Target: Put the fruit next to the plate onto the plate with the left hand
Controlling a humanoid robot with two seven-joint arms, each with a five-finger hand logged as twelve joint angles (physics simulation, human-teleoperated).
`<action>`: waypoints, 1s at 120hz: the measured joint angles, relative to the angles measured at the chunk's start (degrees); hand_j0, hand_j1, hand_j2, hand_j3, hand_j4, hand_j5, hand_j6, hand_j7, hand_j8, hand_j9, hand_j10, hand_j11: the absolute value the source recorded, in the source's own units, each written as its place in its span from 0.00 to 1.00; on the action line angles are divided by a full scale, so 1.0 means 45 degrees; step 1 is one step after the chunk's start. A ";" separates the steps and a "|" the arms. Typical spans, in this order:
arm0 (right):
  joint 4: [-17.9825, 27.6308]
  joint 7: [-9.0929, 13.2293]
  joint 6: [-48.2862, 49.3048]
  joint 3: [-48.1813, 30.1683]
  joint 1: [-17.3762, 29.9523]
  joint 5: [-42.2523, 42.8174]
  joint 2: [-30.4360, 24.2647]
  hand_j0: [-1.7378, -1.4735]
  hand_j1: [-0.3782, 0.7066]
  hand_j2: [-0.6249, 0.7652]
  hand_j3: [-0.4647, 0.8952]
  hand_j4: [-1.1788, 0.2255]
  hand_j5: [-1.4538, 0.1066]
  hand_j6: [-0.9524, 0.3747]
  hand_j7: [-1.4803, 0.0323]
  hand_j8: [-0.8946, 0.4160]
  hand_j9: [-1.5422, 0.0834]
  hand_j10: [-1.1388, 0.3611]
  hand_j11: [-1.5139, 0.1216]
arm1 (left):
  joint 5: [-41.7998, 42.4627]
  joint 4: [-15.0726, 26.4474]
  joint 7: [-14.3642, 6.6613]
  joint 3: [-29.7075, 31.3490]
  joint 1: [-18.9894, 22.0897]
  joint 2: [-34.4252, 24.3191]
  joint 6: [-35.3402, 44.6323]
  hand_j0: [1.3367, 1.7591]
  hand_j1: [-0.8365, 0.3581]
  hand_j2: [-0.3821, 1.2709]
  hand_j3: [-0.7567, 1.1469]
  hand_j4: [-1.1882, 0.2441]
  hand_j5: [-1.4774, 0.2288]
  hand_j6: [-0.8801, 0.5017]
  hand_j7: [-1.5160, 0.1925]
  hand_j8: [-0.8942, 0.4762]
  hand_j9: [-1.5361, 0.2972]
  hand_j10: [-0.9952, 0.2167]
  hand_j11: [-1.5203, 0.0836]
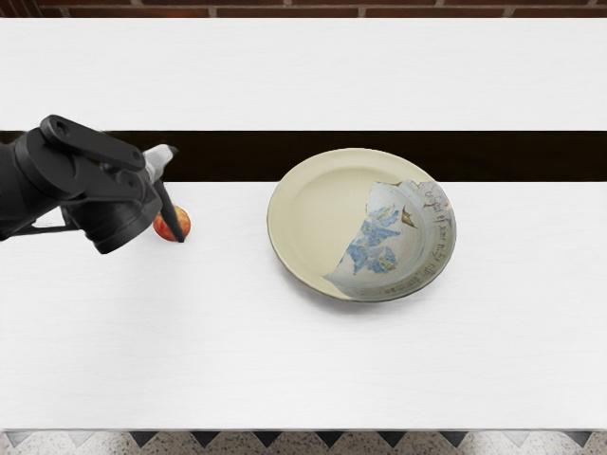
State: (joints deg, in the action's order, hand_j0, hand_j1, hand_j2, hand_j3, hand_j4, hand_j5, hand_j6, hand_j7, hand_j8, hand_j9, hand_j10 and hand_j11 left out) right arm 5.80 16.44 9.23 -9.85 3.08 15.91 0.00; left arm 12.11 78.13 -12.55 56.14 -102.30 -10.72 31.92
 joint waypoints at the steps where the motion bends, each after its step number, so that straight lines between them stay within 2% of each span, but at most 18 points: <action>1: 0.0000 0.0000 0.0000 0.0000 0.0000 0.0000 0.0000 0.30 0.03 0.45 0.34 0.84 0.93 0.72 0.98 0.68 0.95 0.76 0.93 | 0.0000 0.0008 -0.0002 0.0000 0.0043 0.0000 0.0024 0.76 0.95 0.24 0.40 0.80 0.83 0.61 0.86 0.62 0.81 0.79 0.91; 12: 0.0000 0.0000 0.0000 0.0000 0.0000 0.0000 0.0000 0.30 0.03 0.45 0.34 0.84 0.93 0.72 0.98 0.68 0.95 0.76 0.93 | 0.0012 0.0066 -0.0015 0.0020 0.0377 0.0097 0.0363 0.76 0.95 0.24 0.40 0.80 0.83 0.60 0.85 0.62 0.81 0.78 0.91; 77: 0.0000 0.0000 0.0000 -0.0001 0.0000 0.0000 0.0000 0.30 0.03 0.45 0.34 0.84 0.93 0.72 0.98 0.68 0.95 0.76 0.93 | 0.0132 0.0039 -0.0218 0.0122 0.0737 0.0767 0.0683 0.76 0.78 0.26 0.40 0.68 0.70 0.48 0.73 0.50 0.69 0.65 0.78; 120: 0.0000 0.0000 0.0000 0.0000 0.0000 0.0000 0.0000 0.30 0.03 0.45 0.34 0.84 0.93 0.72 0.98 0.68 0.95 0.76 0.93 | 0.0145 -0.0057 -0.0293 0.0261 0.0838 0.0996 0.0684 0.76 0.73 0.26 0.40 0.65 0.67 0.45 0.69 0.46 0.65 0.61 0.74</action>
State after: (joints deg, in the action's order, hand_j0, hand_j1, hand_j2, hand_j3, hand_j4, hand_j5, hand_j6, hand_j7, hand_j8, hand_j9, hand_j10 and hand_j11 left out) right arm 5.80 16.44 9.23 -9.85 3.08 15.91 0.00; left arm 12.76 77.88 -13.86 57.31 -98.53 -6.24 35.00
